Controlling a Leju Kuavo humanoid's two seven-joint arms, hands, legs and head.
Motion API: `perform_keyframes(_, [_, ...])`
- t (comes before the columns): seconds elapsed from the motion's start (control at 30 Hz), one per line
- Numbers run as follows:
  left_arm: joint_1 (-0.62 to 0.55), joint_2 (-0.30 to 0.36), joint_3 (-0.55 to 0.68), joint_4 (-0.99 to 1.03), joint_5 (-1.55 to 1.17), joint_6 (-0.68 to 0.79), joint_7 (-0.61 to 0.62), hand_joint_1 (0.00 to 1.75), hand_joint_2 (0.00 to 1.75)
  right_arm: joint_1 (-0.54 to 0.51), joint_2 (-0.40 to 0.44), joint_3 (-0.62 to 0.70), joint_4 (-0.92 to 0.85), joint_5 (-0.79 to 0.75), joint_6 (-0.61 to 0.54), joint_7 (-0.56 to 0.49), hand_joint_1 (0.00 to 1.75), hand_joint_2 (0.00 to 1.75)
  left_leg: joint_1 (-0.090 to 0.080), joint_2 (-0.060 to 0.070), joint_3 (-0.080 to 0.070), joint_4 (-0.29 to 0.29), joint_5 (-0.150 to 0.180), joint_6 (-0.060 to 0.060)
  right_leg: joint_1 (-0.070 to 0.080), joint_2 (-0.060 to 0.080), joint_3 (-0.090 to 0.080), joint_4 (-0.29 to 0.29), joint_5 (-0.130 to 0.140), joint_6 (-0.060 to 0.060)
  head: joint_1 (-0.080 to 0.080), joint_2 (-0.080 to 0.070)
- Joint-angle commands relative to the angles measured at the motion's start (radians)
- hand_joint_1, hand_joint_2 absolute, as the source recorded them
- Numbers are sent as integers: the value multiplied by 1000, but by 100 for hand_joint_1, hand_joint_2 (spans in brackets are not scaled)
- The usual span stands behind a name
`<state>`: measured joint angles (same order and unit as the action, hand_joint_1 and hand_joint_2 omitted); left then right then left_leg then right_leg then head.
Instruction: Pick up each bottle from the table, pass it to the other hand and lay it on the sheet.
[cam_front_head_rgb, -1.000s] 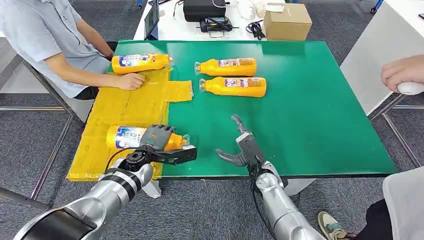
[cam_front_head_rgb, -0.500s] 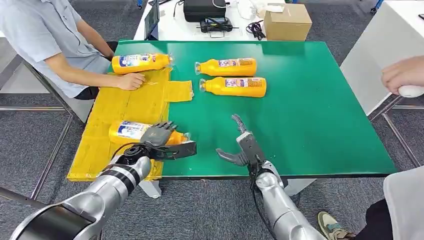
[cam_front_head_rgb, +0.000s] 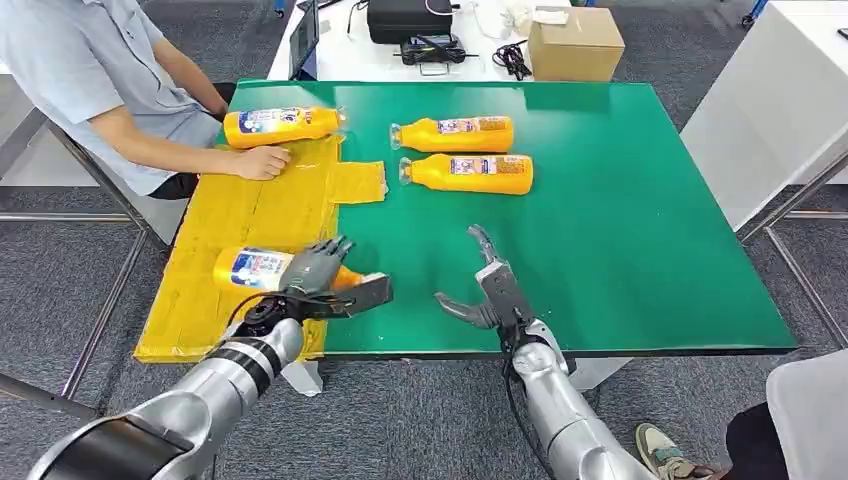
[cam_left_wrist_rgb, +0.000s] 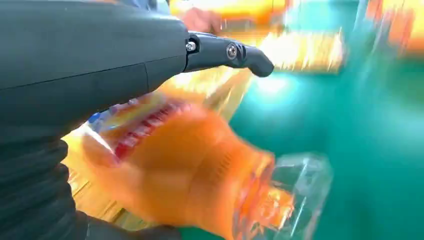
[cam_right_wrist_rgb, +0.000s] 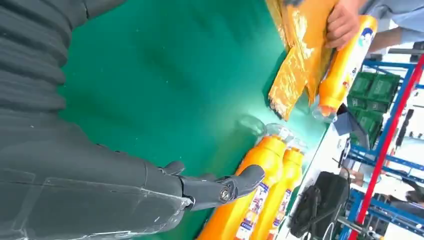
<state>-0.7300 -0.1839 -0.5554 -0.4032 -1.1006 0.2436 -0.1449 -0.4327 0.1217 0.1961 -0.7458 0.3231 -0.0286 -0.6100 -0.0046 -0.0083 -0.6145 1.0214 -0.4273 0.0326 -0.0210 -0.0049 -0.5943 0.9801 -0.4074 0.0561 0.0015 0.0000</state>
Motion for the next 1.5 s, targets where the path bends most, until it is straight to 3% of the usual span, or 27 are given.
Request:
perform_keyframes(0.03, [54, 1, -15, -217, 12, 96, -15, 0, 175, 9, -7, -40, 6, 3, -7, -3, 0, 175, 1, 0, 2, 0, -1, -1, 1, 0, 3, -1, -1, -2, 0, 0])
perform_keyframes(0.4, [94, 45, -108, -325, 92, -18, -48, 0, 175, 30, -17, -50, -17, 8, -19, -7, 0, 175, 1, 1, 1, 0, -1, -1, 1, 1, 1, 0, -1, -2, 0, 0])
perform_keyframes(0.63, [118, 41, -101, -361, 148, -8, -99, 0, 175, 40, -18, -52, -23, 10, -24, -6, 0, 175, 1, 2, 3, 0, -2, -2, 1, 2, 2, 0, -1, -3, 0, 0])
perform_keyframes(0.73, [216, 21, -46, -541, 353, 38, -220, 0, 175, 83, -17, -83, -119, -23, -55, -36, 0, 175, 1, 1, 3, -1, -2, -2, 1, 0, 3, -1, -2, -3, 0, 0])
perform_keyframes(0.83, [339, -10, 1, -730, 625, 91, -329, 0, 175, 149, 5, -150, -315, -170, -31, -18, 0, 175, 0, 1, 1, 0, -2, -1, 0, 0, 1, 0, -1, -2, 0, 0])
perform_keyframes(0.93, [353, 5, -36, -754, 644, 110, -321, 0, 175, 173, -3, -139, -376, -184, -30, 8, 0, 175, 0, 1, 0, 0, -2, -1, 0, 0, -1, 0, -1, -1, 0, 0])
perform_keyframes(0.97, [357, 3, -32, -757, 664, 115, -324, 0, 175, 177, -2, -140, -384, -190, -31, 8, 0, 0, 0, 1, 1, 1, -3, -2, 1, 1, 1, 1, -2, -2, 0, 0])
perform_keyframes(1.03, [405, -26, -3, -793, 845, 117, -393, 0, 175, 208, 2, -164, -436, -302, 24, -20, 0, 0, 2, 1, 3, 1, -4, -3, 2, 1, 3, 0, -3, -3, 0, 0])
perform_keyframes(1.1, [447, -34, -11, -819, 957, 112, -381, 0, 175, 251, 5, -171, -494, -300, -25, -5, 0, 0, 0, 0, -1, 0, -2, -1, 0, 0, -1, -1, -1, -2, 0, 0])
perform_keyframes(1.3, [457, -29, -28, -825, 966, 123, -385, 0, 175, 268, 2, -165, -515, -302, -29, -1, 0, 0, 1, 0, 1, 0, -3, -2, 1, 0, 1, -1, -2, -2, 0, 0])
perform_keyframes(1.4, [480, -28, -16, -822, 1060, 134, -362, 0, 175, 270, 10, -150, -495, -268, -124, 89, 0, 0, 1, 1, 0, 0, -2, -2, 1, 1, -1, 0, -2, -2, 0, 0])
perform_keyframes(1.43, [496, -29, -9, -817, 1079, 164, -359, 0, 175, 263, -9, -106, -469, -118, -283, 136, 0, 175, 1, 2, 2, -1, -3, -2, 1, 2, 1, -1, -2, -3, 0, 0])
perform_keyframes(1.47, [498, -26, -14, -809, 1082, 168, -364, 0, 175, 253, -44, -55, -442, 19, -374, 123, 0, 175, 2, 2, 5, -1, -4, -3, 2, 2, 4, -2, -3, -4, 0, 0])
perform_keyframes(1.5, [501, -25, -14, -805, 1080, 174, -368, 0, 175, 238, -86, -20, -399, 239, -536, 149, 0, 175, 2, 3, 4, -2, -3, -3, 2, 3, 4, -3, -1, -3, 0, 0])
